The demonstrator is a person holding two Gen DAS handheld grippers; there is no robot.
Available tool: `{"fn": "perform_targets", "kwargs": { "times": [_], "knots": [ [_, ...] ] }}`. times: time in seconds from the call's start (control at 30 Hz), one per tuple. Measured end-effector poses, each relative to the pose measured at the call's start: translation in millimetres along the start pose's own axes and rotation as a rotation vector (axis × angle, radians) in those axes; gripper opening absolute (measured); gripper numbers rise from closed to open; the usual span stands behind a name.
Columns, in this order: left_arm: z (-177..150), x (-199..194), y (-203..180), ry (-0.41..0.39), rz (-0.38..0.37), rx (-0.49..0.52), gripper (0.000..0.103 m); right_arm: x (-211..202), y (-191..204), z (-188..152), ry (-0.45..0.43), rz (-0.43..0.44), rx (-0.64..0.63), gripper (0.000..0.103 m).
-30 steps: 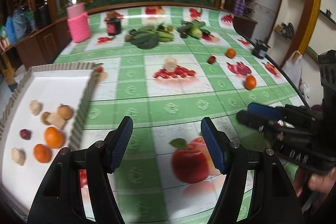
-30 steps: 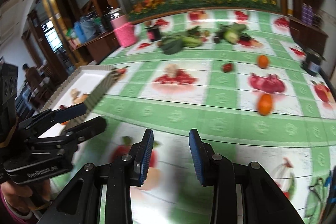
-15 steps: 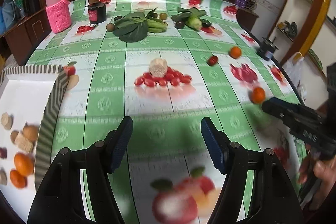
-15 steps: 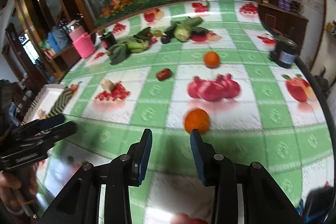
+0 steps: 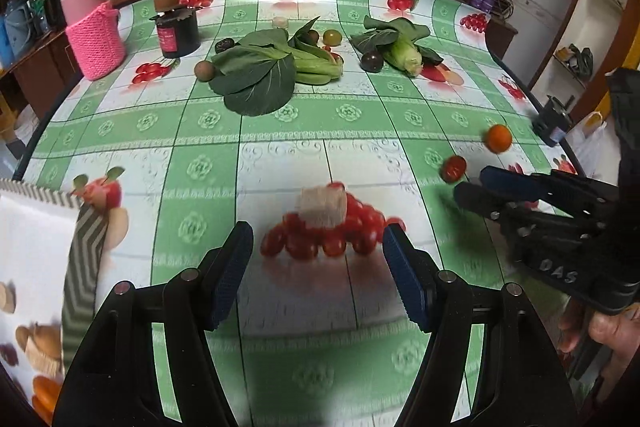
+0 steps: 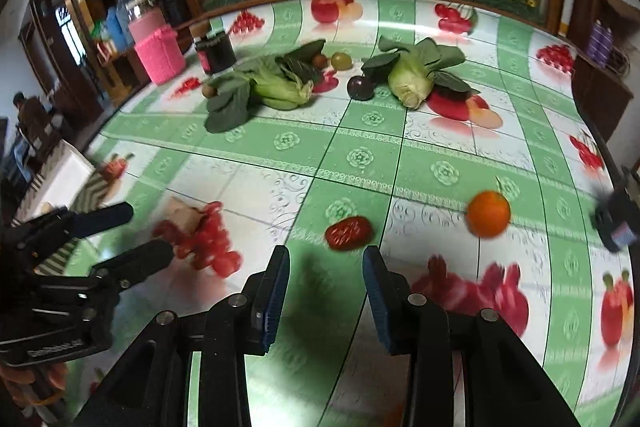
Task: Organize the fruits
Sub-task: 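Grasp the beige cube with the left tool while the right tool grasps a red date, then carry the cube and date into the white tray and open both tools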
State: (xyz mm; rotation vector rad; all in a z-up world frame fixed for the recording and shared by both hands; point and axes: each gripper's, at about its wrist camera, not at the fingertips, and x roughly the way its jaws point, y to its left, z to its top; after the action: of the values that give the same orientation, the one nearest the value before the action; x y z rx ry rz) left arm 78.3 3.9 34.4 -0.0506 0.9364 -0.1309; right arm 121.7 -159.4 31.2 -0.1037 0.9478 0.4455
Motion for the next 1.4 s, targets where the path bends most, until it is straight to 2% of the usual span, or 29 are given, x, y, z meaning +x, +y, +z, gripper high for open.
{"fn": "perform_targets", "kwargs": {
  "times": [0.1, 0.27, 0.33, 0.37, 0.43, 0.47, 0.5, 0.73, 1.0, 1.13, 1.4],
  "knots": [
    [6.1, 8.4, 0.0, 0.007, 0.003, 0.001, 0.068, 11.4, -3.6, 5.0, 0.020, -0.020, -0.020, 0.037],
    [10.8, 24.2, -0.2, 0.031, 0.016, -0.001, 0.068, 21.8, -6.3, 9.5, 0.039, 0.002, -0.035, 0.037],
    [11.4, 29.0, 0.2, 0.035, 0.012, -0.003, 0.068, 20.5, -11.5, 10.8, 0.035, 0.031, 0.000, 0.030],
    [11.3, 30.2, 1.0, 0.029, -0.004, -0.009, 0.067, 20.0, -12.2, 10.2, 0.032, 0.043, 0.007, 0.029],
    [10.7, 31.9, 2.9, 0.021, -0.030, -0.019, 0.055, 17.6, -10.9, 7.3, 0.026, 0.057, 0.008, 0.029],
    [9.9, 31.7, 2.0, 0.015, -0.020, -0.008, 0.039, 15.2, -9.3, 4.7, 0.020, 0.063, 0.005, 0.029],
    [9.2, 31.1, 0.5, 0.011, -0.007, 0.009, 0.027, 12.6, -8.0, 2.1, 0.012, 0.066, 0.002, 0.029],
    [-3.0, 15.3, 4.9, 0.002, -0.050, 0.001, 0.027, -15.5, 1.3, -16.0, -0.041, 0.103, 0.030, 0.029],
    [-42.1, -43.6, 15.0, -0.045, -0.078, -0.009, 0.027, -55.8, 44.4, -47.7, -0.099, 0.176, 0.008, 0.029],
    [-67.2, -75.7, 29.0, -0.067, -0.044, -0.001, 0.027, -71.2, 78.0, -62.1, -0.122, 0.228, -0.017, 0.029],
    [-110.7, -129.8, 88.7, -0.118, 0.072, -0.044, 0.028, -73.8, 151.7, -71.7, -0.119, 0.324, -0.091, 0.029]
  ]
}}
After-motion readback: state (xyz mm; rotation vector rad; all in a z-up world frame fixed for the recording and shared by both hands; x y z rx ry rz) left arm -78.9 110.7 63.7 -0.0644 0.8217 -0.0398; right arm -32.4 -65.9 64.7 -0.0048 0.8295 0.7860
